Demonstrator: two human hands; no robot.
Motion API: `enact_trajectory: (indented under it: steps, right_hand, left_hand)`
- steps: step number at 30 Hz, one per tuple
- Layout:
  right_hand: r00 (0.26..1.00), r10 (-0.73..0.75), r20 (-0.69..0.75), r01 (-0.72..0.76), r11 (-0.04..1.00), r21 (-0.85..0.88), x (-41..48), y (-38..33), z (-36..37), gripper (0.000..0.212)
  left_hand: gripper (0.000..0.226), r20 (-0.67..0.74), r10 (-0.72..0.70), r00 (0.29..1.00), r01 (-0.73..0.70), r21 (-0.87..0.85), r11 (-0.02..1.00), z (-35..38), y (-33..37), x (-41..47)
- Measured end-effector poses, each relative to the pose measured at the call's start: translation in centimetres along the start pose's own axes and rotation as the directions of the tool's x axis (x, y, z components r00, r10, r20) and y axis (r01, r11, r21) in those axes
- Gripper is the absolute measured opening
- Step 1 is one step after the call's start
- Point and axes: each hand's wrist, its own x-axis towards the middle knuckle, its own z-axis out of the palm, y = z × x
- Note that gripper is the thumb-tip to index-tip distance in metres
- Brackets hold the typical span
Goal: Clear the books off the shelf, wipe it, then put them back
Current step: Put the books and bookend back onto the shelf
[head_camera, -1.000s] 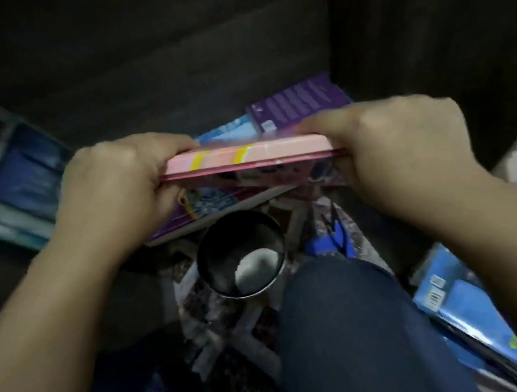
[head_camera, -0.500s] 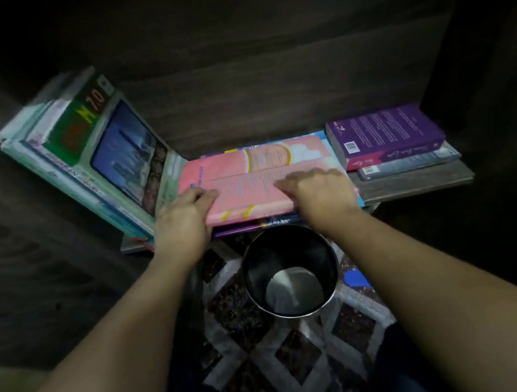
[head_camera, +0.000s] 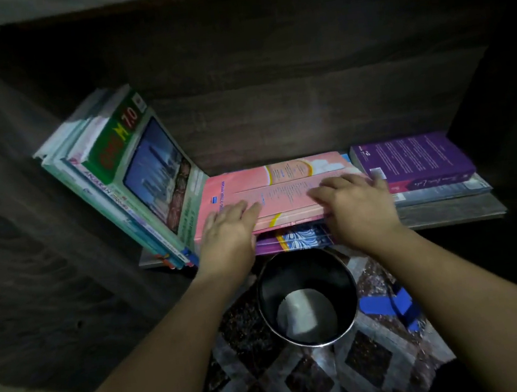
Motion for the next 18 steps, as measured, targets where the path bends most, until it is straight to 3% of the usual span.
enact_trajectory:
  steps: [4,7,12,16,18]
  right_hand:
    - [0.952,0.292,0.094,-0.298,0.952,0.063,0.0,1.4,-1.1,0.053]
    - [0.955,0.291,0.063,-0.298,0.937,0.181,-0.3,1.6,-1.9,0.053]
    - [0.938,0.188,-0.290,-0.083,0.937,0.339,-0.7,-1.0,-4.7,0.044]
    - [0.814,0.086,-0.574,0.213,0.876,0.433,-1.2,-3.8,-5.5,0.030]
    - [0.768,0.079,-0.635,0.344,0.786,0.514,-1.2,-4.8,-5.6,0.046]
  left_hand:
    - [0.058,-0.052,-0.026,0.998,0.024,-0.038,0.999,0.0,0.4,-0.5]
    - [0.059,-0.057,-0.035,0.998,0.029,-0.105,0.994,0.0,0.2,-0.5]
    - [0.067,-0.131,-0.091,0.987,0.046,-0.316,0.948,-1.8,0.9,0.0]
    - [0.080,-0.241,-0.088,0.967,-0.025,-0.430,0.902,-3.1,3.9,-0.2]
    - [0.076,-0.304,-0.185,0.935,0.003,-0.513,0.858,-3.4,4.5,-0.4]
